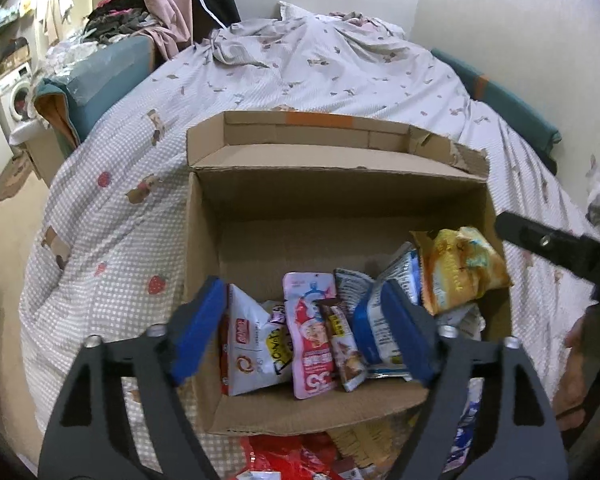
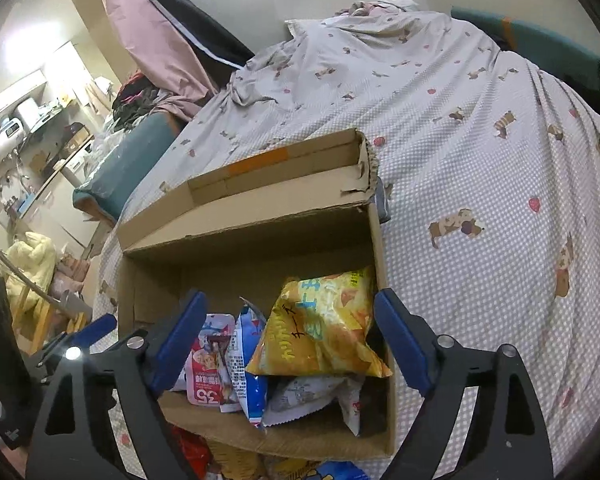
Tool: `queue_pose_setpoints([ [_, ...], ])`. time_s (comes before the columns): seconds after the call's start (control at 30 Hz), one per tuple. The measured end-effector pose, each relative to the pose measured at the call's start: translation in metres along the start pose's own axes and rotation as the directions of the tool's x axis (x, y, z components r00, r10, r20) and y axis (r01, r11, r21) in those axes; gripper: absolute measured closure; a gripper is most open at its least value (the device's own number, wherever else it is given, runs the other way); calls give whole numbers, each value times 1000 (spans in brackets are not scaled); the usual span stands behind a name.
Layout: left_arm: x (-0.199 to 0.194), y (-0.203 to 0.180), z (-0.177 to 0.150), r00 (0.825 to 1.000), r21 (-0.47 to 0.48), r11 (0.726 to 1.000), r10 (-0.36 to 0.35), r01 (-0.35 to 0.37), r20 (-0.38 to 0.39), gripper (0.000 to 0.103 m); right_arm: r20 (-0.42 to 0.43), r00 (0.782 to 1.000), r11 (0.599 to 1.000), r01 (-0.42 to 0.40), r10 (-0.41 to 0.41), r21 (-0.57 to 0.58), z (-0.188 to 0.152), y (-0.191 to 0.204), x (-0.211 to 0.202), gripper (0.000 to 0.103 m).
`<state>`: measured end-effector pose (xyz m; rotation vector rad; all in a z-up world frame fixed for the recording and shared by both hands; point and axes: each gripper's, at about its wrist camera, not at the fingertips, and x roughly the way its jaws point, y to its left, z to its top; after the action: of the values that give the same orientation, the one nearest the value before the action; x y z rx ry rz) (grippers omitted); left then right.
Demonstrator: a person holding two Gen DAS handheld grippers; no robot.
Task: Organize snacks
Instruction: 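Open both tools and withdraw them from the box toward the pile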
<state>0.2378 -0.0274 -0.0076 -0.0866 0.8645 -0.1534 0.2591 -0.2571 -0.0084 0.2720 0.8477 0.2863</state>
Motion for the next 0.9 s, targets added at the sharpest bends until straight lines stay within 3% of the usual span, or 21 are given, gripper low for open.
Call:
queue_pose_setpoints([
  [0.27,-2,6,0,1000,-40,999,-3,3,5,19,-16,1000,999,-2,1,-34,-4,10,3,14],
  [0.5,-13,17,-1,998,-93,995,48,-44,44,18,-26,1000,999,-7,5,-53,-12,20,0,14],
  [0.7,-27,18,-4,994,-95,993,80,-73,76,7,-17,1000,999,2,-3,-54,-19,21,-17,14],
  [0.9,-43,16,-10,994,-84,994,82,-76,75,6,-23,1000,1000,4,-5,-31,-27,15,-33,14],
])
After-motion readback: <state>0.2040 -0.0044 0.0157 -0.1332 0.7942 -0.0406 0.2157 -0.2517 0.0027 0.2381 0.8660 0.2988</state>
